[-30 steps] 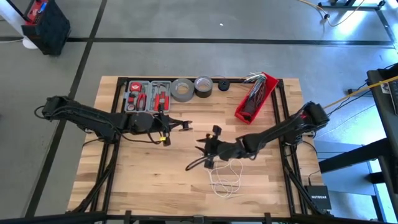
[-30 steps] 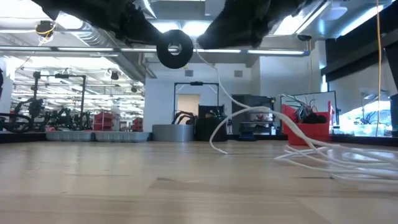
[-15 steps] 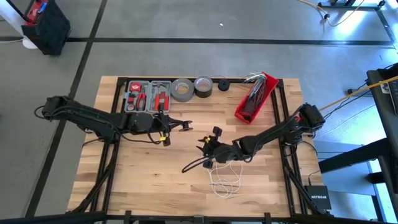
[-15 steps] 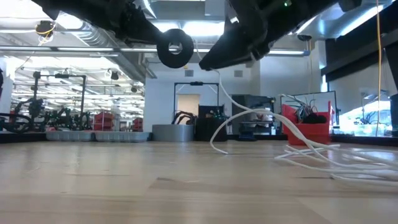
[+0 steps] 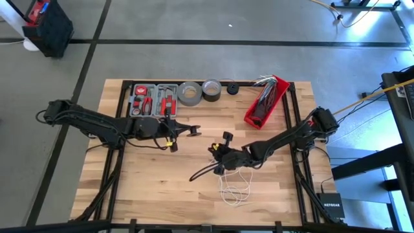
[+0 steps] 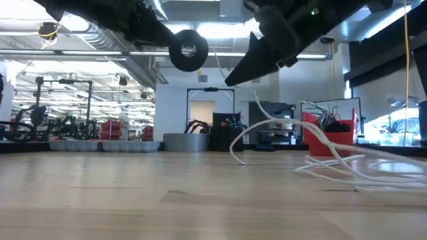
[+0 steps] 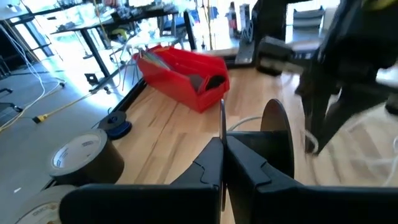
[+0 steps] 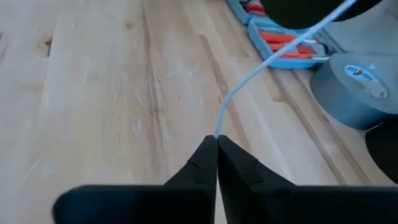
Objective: Coil cords
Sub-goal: Coil the white wire onto the black spool
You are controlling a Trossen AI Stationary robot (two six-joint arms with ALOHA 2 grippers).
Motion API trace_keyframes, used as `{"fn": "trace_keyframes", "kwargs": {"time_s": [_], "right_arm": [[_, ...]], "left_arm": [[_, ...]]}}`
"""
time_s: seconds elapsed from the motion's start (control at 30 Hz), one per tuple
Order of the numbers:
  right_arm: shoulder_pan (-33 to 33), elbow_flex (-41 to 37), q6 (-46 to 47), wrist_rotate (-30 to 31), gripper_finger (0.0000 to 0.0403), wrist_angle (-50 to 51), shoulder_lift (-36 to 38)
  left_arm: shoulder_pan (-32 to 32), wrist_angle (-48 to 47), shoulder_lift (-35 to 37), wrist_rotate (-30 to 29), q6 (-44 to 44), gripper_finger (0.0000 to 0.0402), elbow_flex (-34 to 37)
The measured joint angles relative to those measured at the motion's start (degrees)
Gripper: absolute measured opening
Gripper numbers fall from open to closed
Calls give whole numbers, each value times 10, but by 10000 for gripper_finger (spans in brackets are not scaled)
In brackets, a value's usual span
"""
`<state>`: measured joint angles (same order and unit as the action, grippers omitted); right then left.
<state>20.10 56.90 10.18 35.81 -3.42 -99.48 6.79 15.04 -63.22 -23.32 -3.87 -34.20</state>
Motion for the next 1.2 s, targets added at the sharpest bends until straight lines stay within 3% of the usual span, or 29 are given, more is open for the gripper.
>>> {"fn": "trace_keyframes", "kwargs": {"time_s": [0.37, 0.6, 1.0, 1.2], "right_arm": [[-15, 0, -11, 121, 8, -49, -58], [-14, 17, -70, 111, 3, -158, -90], [-14, 82, -135, 124, 4, -156, -122], [-13, 125, -147, 121, 4, -102, -122]], "left_arm": [[1, 85, -1, 39, 56, 1, 0], [1, 149, -35, 32, 67, 1, 0], [-2, 234, -119, -69, 42, 1, 0], [-6, 231, -132, -74, 5, 1, 0]]}}
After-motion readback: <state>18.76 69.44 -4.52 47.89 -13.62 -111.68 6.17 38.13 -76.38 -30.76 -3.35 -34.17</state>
